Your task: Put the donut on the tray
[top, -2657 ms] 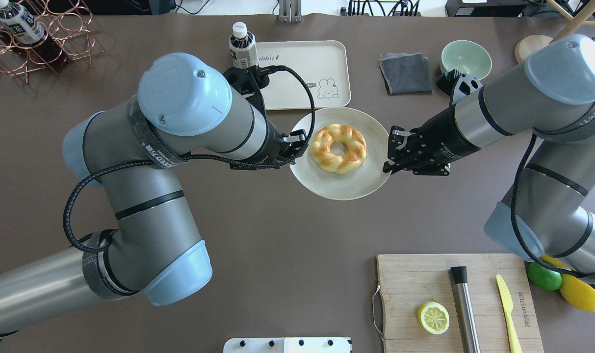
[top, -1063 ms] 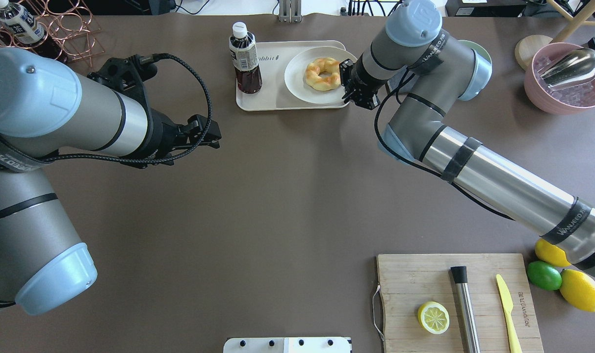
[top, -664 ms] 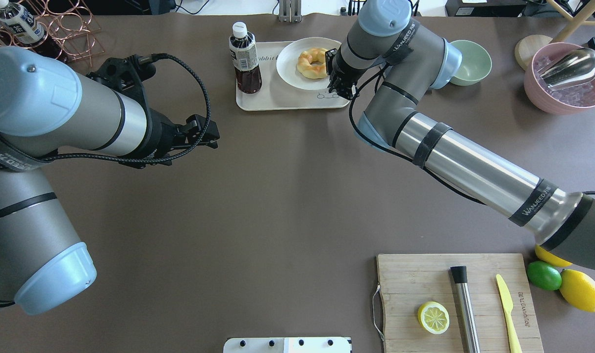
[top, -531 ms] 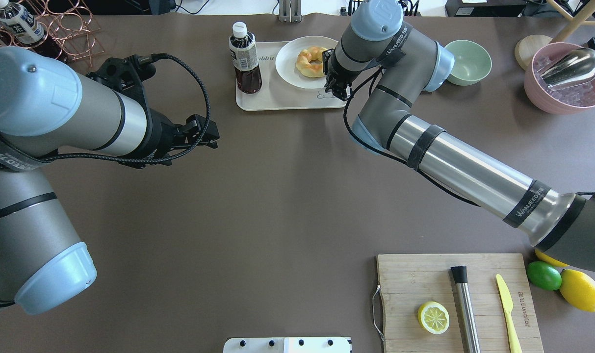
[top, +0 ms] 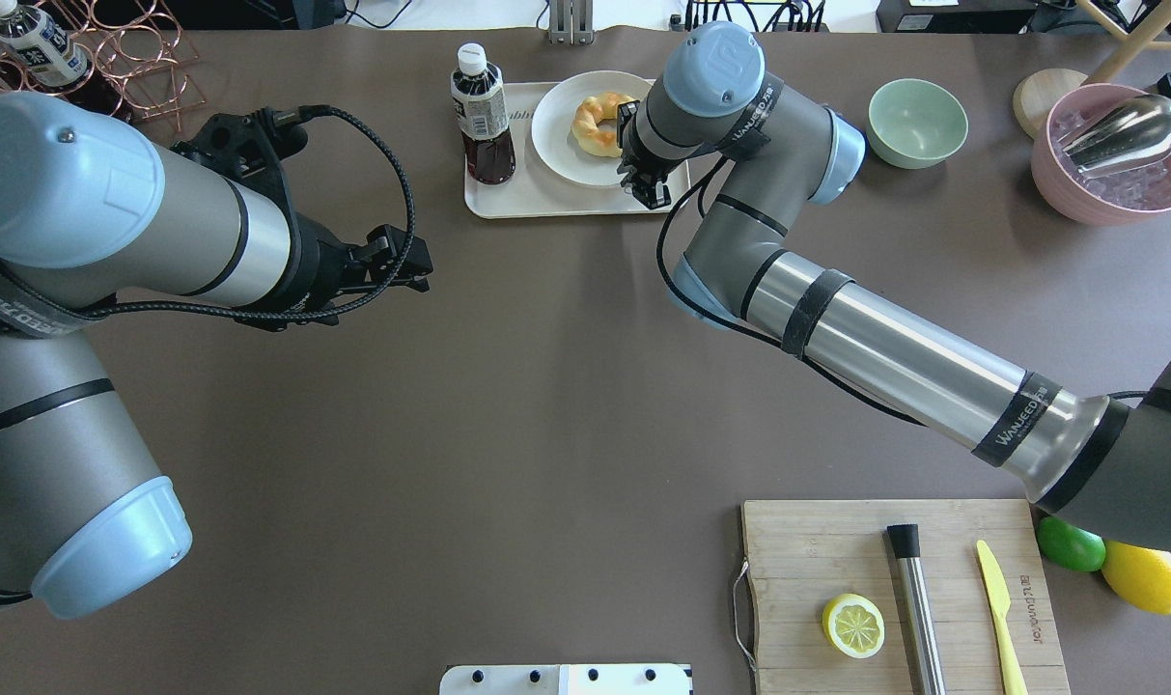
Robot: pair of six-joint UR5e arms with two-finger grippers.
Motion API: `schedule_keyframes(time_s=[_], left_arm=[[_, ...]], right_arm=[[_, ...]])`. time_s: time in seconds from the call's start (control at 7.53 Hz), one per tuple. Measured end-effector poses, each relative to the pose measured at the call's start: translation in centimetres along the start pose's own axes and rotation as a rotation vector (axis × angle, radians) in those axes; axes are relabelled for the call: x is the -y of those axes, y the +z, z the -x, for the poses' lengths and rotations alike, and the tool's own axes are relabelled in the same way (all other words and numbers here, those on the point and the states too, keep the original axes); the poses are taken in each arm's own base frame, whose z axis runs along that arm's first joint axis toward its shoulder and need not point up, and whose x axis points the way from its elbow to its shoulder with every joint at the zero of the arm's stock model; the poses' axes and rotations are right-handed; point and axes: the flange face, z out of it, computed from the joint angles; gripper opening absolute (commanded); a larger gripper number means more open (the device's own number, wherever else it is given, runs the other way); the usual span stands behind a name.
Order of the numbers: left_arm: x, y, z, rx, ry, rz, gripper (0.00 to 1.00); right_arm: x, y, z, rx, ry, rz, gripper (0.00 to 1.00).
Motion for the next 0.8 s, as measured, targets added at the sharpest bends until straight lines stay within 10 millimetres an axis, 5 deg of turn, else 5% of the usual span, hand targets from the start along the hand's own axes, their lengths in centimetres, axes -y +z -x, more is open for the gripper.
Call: schedule_keyframes(time_s=[0.4,0.53,0.66,0.8], left_arm=[[0.1,-0.1,-0.1,-0.002,0.0,0.0,0.96],[0.5,-0.5,0.1,0.001,-0.004,-0.007,0.96],[1.3,-1.4,0.4,0.017,0.009,-0.008,0.96],[2.5,-2.5,1.2,0.065,0.057,0.02,0.96]], right_arm=[[-0.5,-1.9,0.9,0.013,-0.097,0.041,1.0],[0.9,-3.5,1.6,0.007,-0.15,0.073,1.0],[4.3,-5.3,1.6,-0.006,-0.217,0.106,1.0],[10.1,-7.2,0.5,-0.023,-0.31,0.137,1.0]])
